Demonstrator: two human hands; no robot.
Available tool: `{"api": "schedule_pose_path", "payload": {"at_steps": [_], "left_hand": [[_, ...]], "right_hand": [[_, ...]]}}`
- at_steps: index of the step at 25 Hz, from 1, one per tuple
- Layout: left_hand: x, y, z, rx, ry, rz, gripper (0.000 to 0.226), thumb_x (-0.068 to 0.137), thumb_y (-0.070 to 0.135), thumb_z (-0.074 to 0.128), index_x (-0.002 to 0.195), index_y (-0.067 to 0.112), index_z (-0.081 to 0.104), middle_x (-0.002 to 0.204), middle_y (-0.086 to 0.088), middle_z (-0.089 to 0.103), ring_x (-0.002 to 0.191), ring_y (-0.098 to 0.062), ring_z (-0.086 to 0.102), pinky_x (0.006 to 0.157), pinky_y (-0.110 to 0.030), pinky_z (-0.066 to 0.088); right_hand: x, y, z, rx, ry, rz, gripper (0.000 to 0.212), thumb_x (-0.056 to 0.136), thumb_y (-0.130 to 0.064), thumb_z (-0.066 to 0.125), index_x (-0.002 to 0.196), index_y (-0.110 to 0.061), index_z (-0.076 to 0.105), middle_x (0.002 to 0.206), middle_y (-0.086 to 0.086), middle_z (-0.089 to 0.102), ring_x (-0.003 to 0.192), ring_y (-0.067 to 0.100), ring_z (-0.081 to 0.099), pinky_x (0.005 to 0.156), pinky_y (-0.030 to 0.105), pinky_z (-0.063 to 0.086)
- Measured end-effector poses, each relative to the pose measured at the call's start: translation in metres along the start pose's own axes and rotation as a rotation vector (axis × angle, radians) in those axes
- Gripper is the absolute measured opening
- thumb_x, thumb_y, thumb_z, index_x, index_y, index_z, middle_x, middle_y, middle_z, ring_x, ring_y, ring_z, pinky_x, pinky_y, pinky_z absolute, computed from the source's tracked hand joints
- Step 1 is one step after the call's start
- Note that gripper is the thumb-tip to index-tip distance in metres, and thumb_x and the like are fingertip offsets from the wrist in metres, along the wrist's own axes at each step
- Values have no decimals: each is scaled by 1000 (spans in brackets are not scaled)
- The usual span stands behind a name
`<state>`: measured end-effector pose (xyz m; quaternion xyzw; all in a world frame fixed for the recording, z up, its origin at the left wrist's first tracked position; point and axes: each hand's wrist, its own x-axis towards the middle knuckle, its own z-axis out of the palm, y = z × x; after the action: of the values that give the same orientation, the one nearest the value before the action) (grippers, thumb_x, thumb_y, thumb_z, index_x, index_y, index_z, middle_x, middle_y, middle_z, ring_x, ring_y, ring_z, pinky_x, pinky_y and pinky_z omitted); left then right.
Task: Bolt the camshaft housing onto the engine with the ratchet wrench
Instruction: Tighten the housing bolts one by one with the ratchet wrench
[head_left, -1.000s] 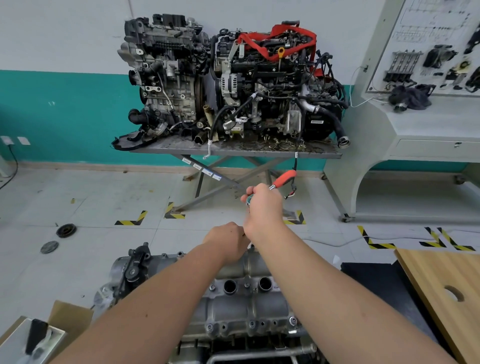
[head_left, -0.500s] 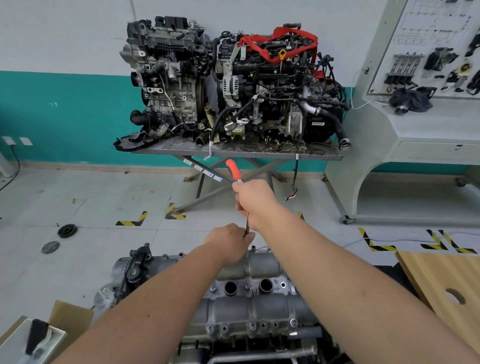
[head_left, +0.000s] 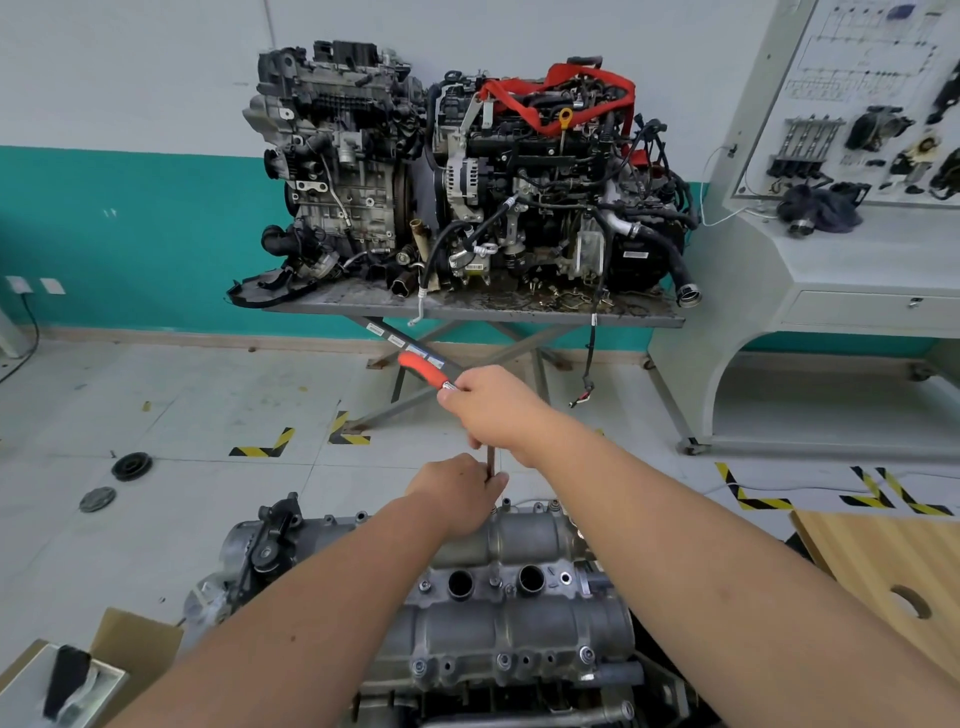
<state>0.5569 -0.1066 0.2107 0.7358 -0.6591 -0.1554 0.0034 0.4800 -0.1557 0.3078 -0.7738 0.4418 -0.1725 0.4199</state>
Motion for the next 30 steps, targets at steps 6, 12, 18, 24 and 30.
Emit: {"api": "schedule_pose_path", "payload": {"at_steps": [6, 12, 18, 24, 30], "left_hand": [[1, 1, -2, -28, -15, -20, 46, 104, 49, 23, 74, 21, 45, 96, -6, 59, 87, -28, 58, 72, -35, 41], [-1, 2, -1, -49, -7, -28, 42, 103, 51, 25, 76, 25, 43, 101, -7, 56, 99, -32, 60, 79, -36, 44], [-2, 2, 0, -40, -20, -38, 40, 103, 52, 25, 88, 22, 46, 110, -7, 58, 104, -31, 59, 81, -36, 41], [-1, 1, 1, -6, -27, -30, 42, 104, 51, 24, 94, 20, 52, 107, -6, 55, 105, -31, 59, 80, -36, 41], [2, -3, -3, -73, -43, -71, 42, 105, 48, 25, 93, 18, 52, 102, -6, 64, 93, -28, 61, 73, -34, 39]], "right_hand": [[-4, 17, 0, 1056, -146, 253, 20, 95, -11, 44, 95, -5, 63, 62, 1, 59, 54, 11, 52, 57, 22, 39], [-12, 31, -17, 1106, -318, 180, 34, 93, -5, 34, 106, 0, 65, 74, 4, 62, 62, 15, 54, 68, 25, 45], [-10, 27, -26, 998, -441, 221, 26, 96, -1, 41, 107, 1, 65, 76, 2, 63, 64, 13, 58, 66, 22, 49], [-9, 8, -27, 735, -420, 309, 20, 94, 1, 47, 91, -10, 63, 70, -1, 66, 55, 11, 56, 64, 22, 39], [-20, 28, 5, 1302, 101, 107, 28, 99, -5, 55, 75, -18, 49, 90, 8, 70, 79, 20, 63, 66, 25, 46]]}}
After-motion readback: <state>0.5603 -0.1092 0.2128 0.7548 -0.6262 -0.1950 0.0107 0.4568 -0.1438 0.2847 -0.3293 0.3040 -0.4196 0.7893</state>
